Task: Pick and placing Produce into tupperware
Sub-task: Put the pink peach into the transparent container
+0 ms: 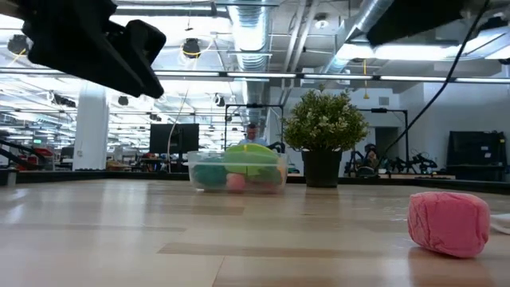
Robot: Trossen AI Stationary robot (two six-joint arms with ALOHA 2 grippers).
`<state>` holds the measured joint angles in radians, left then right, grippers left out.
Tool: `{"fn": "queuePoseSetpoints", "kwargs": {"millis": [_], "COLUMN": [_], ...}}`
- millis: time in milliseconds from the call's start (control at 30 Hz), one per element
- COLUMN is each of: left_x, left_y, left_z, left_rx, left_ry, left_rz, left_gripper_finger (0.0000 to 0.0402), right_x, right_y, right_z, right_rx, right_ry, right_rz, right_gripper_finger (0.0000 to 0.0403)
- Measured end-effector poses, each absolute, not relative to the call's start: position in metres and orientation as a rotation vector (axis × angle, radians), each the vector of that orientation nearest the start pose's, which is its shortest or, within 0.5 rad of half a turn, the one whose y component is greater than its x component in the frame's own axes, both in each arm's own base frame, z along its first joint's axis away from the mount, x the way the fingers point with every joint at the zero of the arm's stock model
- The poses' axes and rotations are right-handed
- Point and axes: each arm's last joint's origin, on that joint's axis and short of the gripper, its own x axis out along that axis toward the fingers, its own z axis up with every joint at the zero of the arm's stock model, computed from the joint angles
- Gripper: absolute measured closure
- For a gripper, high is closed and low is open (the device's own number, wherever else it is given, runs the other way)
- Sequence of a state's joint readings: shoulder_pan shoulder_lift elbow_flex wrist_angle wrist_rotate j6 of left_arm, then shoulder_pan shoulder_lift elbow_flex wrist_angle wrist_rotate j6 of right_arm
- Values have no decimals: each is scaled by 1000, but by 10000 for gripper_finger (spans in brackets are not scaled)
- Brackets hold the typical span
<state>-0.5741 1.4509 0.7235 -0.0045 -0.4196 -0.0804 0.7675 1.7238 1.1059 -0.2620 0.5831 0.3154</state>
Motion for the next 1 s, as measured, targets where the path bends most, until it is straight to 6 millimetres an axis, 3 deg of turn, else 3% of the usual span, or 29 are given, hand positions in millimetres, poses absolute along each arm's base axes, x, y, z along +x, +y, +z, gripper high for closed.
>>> {"fn": "queuePoseSetpoints", "kwargs": {"millis": [200,333,733,1000], "left_x": [243,243,243,243], "left_y": [-141,-141,-141,-141], "left_z": [185,185,185,184], "left_rx": [299,296,221,217], "left_ry": [642,643,645,647], "left_rz": [-85,-84,-62,-66], "left_gripper_finger": [284,284,284,284], "right_x": [241,232,242,246], "right_y": [205,197,208,208], "right_z": [184,164,115,102], "right_rx": [-61,-8,13,39], "right_ry": [487,457,479,481], "right_rz": [206,230,307,293], "right_gripper_finger": [121,121,121,121]}}
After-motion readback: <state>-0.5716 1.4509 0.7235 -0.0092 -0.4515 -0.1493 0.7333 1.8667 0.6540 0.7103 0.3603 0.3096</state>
